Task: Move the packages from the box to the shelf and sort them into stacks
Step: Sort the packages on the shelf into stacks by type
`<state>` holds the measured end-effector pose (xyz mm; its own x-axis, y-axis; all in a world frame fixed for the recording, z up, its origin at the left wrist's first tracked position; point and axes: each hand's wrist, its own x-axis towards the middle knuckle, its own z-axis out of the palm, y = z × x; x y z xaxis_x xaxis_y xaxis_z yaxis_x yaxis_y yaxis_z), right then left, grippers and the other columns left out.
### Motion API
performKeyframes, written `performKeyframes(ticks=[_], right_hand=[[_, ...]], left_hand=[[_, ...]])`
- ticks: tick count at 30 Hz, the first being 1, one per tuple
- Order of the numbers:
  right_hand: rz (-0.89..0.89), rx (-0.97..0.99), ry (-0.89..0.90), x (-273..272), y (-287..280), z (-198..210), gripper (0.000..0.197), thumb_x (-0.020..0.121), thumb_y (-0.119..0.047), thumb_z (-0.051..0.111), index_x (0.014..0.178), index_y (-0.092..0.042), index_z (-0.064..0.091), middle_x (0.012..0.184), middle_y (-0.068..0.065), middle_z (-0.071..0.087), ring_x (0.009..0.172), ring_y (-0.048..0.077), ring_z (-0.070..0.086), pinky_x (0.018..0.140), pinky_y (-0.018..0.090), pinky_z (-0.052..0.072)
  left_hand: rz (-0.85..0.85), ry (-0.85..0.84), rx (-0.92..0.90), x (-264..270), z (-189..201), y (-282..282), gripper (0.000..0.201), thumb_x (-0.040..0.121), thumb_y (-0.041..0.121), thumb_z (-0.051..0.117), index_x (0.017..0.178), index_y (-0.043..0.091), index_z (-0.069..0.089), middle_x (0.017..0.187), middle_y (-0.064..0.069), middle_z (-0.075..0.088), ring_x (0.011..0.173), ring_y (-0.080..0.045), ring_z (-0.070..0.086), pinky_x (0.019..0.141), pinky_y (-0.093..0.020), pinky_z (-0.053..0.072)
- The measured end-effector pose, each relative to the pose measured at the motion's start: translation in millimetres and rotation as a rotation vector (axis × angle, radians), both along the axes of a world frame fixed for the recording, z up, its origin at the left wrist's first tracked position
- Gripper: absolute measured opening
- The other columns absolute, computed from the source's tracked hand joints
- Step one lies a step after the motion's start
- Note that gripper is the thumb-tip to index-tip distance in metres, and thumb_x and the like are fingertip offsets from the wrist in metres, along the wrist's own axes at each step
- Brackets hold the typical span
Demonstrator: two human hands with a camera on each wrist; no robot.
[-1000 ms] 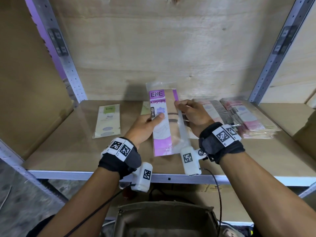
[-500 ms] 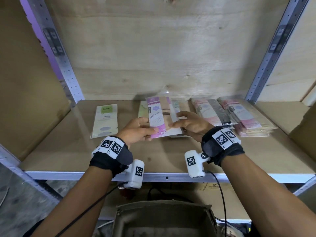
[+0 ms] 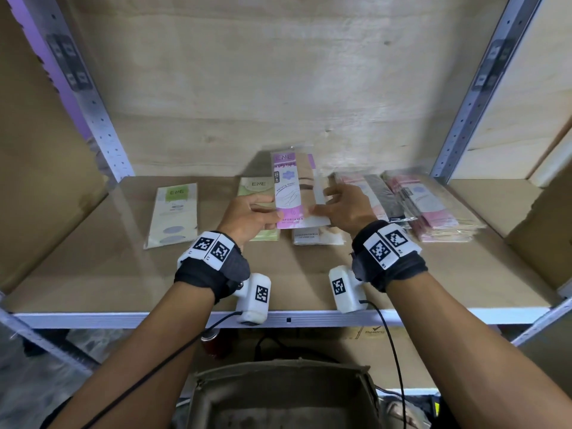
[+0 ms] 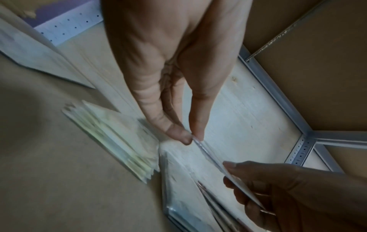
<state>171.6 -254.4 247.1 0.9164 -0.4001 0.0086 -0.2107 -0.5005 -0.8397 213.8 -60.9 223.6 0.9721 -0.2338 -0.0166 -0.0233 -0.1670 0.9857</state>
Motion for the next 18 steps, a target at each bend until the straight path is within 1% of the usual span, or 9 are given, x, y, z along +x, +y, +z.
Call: performKeyframes(ticks=[4, 6, 7, 10, 12, 14, 15, 16, 18], right_hand=[[-0.072, -0.13, 0.021, 1, -7, 0, 0.06, 0.074, -0.026, 0.085, 0.126, -0.009, 0.06, 0.121, 0.008, 0.065, 0.11, 0.024, 0.062, 0.098, 0.036, 0.052], [-0.064, -0.203, 0.052, -1, -9, 2, 0.06, 0.077, -0.026, 0.083, 0.128, -0.008, 0.06, 0.127, 0.008, 0.063, 0.115, 0.024, 0.06, 0.097, 0.032, 0.05], [-0.058, -0.234, 0.076, -1, -8, 3, 0.056, 0.078, -0.025, 0.082, 0.127, -0.007, 0.061, 0.127, 0.009, 0.063, 0.113, 0.023, 0.06, 0.095, 0.03, 0.05], [-0.022, -0.31, 0.168, -2, -8, 5, 0.037, 0.082, -0.019, 0.078, 0.114, -0.003, 0.066, 0.118, 0.011, 0.066, 0.104, 0.023, 0.061, 0.081, 0.027, 0.047], [0.008, -0.332, 0.212, -3, -6, 6, 0.029, 0.083, -0.014, 0.076, 0.107, -0.001, 0.066, 0.11, 0.013, 0.066, 0.103, 0.027, 0.063, 0.08, 0.029, 0.05], [0.033, -0.372, 0.237, -4, -5, 4, 0.012, 0.084, -0.009, 0.072, 0.088, -0.001, 0.063, 0.093, 0.011, 0.063, 0.094, 0.028, 0.062, 0.079, 0.031, 0.052], [0.042, -0.388, 0.248, -3, -4, 3, 0.015, 0.084, -0.007, 0.07, 0.078, -0.003, 0.057, 0.087, 0.01, 0.059, 0.09, 0.027, 0.06, 0.077, 0.03, 0.051], [0.054, -0.403, 0.253, -4, -3, 3, 0.017, 0.085, -0.007, 0.069, 0.076, -0.005, 0.055, 0.086, 0.01, 0.057, 0.089, 0.027, 0.059, 0.076, 0.031, 0.052], [0.072, -0.42, 0.269, -4, -3, 1, 0.011, 0.085, -0.008, 0.069, 0.086, -0.003, 0.06, 0.094, 0.012, 0.059, 0.091, 0.028, 0.062, 0.08, 0.032, 0.055]], left_hand=[[-0.025, 0.015, 0.035, 9, -7, -15, 0.048, 0.078, -0.003, 0.077, 0.124, 0.002, 0.065, 0.095, -0.007, 0.074, 0.078, -0.011, 0.07, 0.065, -0.016, 0.056], [-0.03, 0.005, 0.072, 12, -9, -21, 0.046, 0.077, -0.003, 0.079, 0.121, 0.0, 0.066, 0.095, -0.006, 0.074, 0.083, -0.014, 0.071, 0.073, -0.021, 0.057], [-0.034, -0.001, 0.098, 14, -10, -23, 0.044, 0.077, -0.003, 0.079, 0.119, 0.0, 0.068, 0.095, -0.008, 0.074, 0.085, -0.017, 0.071, 0.077, -0.024, 0.057], [-0.051, -0.015, 0.182, 18, -12, -29, 0.042, 0.073, -0.001, 0.083, 0.113, 0.0, 0.071, 0.102, -0.013, 0.075, 0.089, -0.021, 0.073, 0.087, -0.031, 0.058], [-0.064, -0.038, 0.241, 19, -13, -31, 0.045, 0.07, 0.003, 0.086, 0.113, 0.002, 0.072, 0.104, -0.011, 0.076, 0.09, -0.019, 0.073, 0.09, -0.031, 0.057], [-0.079, -0.06, 0.296, 20, -12, -33, 0.046, 0.07, 0.006, 0.086, 0.114, 0.004, 0.072, 0.105, -0.01, 0.076, 0.092, -0.019, 0.073, 0.093, -0.032, 0.056], [-0.087, -0.066, 0.318, 20, -11, -34, 0.046, 0.071, 0.007, 0.086, 0.115, 0.004, 0.072, 0.106, -0.01, 0.076, 0.093, -0.019, 0.073, 0.093, -0.032, 0.056], [-0.097, -0.067, 0.337, 20, -11, -35, 0.046, 0.072, 0.008, 0.085, 0.115, 0.004, 0.072, 0.107, -0.011, 0.075, 0.094, -0.021, 0.073, 0.094, -0.033, 0.057], [-0.119, -0.065, 0.375, 20, -10, -37, 0.047, 0.074, 0.011, 0.085, 0.118, 0.004, 0.071, 0.111, -0.012, 0.074, 0.1, -0.024, 0.071, 0.096, -0.036, 0.056]])
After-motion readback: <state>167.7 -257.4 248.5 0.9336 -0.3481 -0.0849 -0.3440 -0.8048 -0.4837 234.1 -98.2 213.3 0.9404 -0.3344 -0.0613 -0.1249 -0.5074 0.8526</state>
